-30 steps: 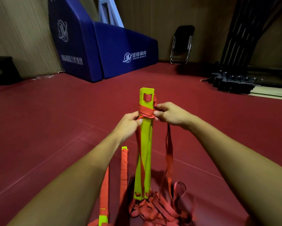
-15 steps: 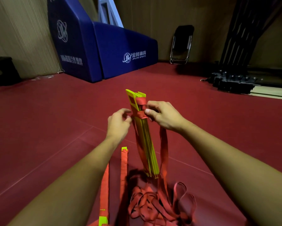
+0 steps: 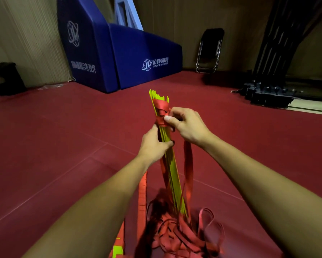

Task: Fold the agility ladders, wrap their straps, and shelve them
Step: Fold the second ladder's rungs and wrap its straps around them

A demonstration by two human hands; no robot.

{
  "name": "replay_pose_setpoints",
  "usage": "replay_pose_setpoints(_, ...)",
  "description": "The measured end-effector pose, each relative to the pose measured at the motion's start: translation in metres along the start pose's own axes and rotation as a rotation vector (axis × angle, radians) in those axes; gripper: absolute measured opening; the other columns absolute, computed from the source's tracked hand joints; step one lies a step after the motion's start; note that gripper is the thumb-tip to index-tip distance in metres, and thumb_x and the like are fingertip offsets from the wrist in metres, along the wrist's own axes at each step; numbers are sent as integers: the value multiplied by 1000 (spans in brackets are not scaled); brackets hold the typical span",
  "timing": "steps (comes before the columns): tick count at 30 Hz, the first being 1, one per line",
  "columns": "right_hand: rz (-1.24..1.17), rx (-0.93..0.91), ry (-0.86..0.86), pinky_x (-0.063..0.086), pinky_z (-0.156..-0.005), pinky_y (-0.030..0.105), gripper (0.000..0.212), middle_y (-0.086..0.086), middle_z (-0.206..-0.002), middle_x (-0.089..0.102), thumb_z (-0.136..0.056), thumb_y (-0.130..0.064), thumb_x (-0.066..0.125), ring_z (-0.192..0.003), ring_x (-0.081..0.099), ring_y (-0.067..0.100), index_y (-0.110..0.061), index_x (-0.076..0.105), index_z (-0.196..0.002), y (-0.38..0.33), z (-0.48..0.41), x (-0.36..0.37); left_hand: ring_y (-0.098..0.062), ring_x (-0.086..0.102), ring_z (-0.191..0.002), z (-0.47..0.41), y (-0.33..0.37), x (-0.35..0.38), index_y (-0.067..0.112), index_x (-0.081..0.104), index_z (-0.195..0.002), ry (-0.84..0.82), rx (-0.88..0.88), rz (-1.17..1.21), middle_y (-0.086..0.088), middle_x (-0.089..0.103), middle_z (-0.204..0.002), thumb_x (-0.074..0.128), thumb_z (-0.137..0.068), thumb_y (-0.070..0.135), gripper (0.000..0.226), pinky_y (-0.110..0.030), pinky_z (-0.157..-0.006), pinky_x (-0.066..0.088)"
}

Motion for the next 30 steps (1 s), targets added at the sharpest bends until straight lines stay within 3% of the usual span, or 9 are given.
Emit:
replay_pose_setpoints(2, -87, -12, -107, 40, -62, 23, 19, -1, -67, 68, -94, -22, 64, -58, 54, 2, -12, 60, -78, 0, 0, 3, -16, 66, -93, 0, 1, 2, 31, 57, -96, -21, -24, 36, 7, 68, -96, 75, -76, 5, 37, -24, -82, 52)
replay_pose_setpoints(5, -274, 49, -293, 37, -58, 20, 4, 0, -76, 68, -95, -3, 59, -56, 48, -1, -7, 60, -94, 4, 3, 11, -22, 71, -92, -4, -6, 0, 25, 56, -95, -33, -87, 160, 1, 73, -95, 70, -69, 17, 31, -40, -84, 57)
replay_pose_setpoints(8, -152, 104, -220, 35, -58, 24, 13, -3, -72, 69, -94, -10, 63, -49, 45, -2, -14, 61, -82, 15, -1, 4, -22, 71, -94, -9, -13, 2, 23, 56, -97, -64, -91, 227, 3, 75, -97, 68, -73, -3, 37, -46, -90, 56)
replay_pose_setpoints(11, 4, 183, -113, 36, -57, 24, 29, -6, -61, 66, -91, -26, 68, -44, 47, -3, -17, 59, -65, 26, -4, -4, -31, 71, -95, -9, -15, 3, 19, 60, -105, -82, -92, 253, -13, 75, -104, 64, -73, -5, 40, -51, -86, 56)
replay_pose_setpoints(13, 51, 212, -61, 36, -58, 25, 33, -7, -58, 63, -89, -33, 70, -47, 50, 0, -18, 57, -62, 31, -4, -7, -25, 68, -92, -9, -15, 3, 14, 60, -113, -102, -103, 270, -16, 72, -107, 60, -81, -15, 44, -45, -85, 56)
replay_pose_setpoints(15, 54, 234, -10, 38, -60, 30, 29, -3, -62, 63, -86, -38, 73, -55, 54, 8, -16, 59, -74, 35, -5, -9, -17, 65, -89, -9, -13, 4, 14, 58, -118, -132, -104, 293, -11, 70, -105, 55, -85, -19, 47, -32, -80, 55)
replay_pose_setpoints(20, -340, 179, -123, 31, -49, 22, 25, -1, -58, 45, -96, -20, 63, -48, 37, 6, -1, 66, -111, 25, 1, 5, -7, 62, -83, -7, -6, 1, 19, 56, -126, -205, -89, 319, -2, 67, -98, 49, -88, -21, 56, -14, -69, 51)
replay_pose_setpoints(26, -352, 213, -128, 28, -51, 26, 34, -7, -52, 45, -94, -27, 66, -52, 37, 10, 2, 57, -109, 32, 4, 14, -13, 58, -94, -9, -11, 5, 21, 58, -122, -282, -97, 286, 2, 66, -95, 48, -88, -20, 54, -21, -80, 47)
replay_pose_setpoints(30, -372, 223, -59, 27, -49, 25, 31, -12, -47, 44, -89, -22, 72, -47, 34, 6, 1, 51, -92, 29, 1, 17, -8, 62, -97, -5, -16, 13, 23, 48, -127, -308, -79, 169, 4, 66, -104, 74, -85, 4, 54, -17, -84, 50)
Point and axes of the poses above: each hand's wrist, its own z-axis away from the middle knuckle, its own x-axis out of the palm, y = z × x, the point moved 8 cm from there along -z, towards the middle knuckle
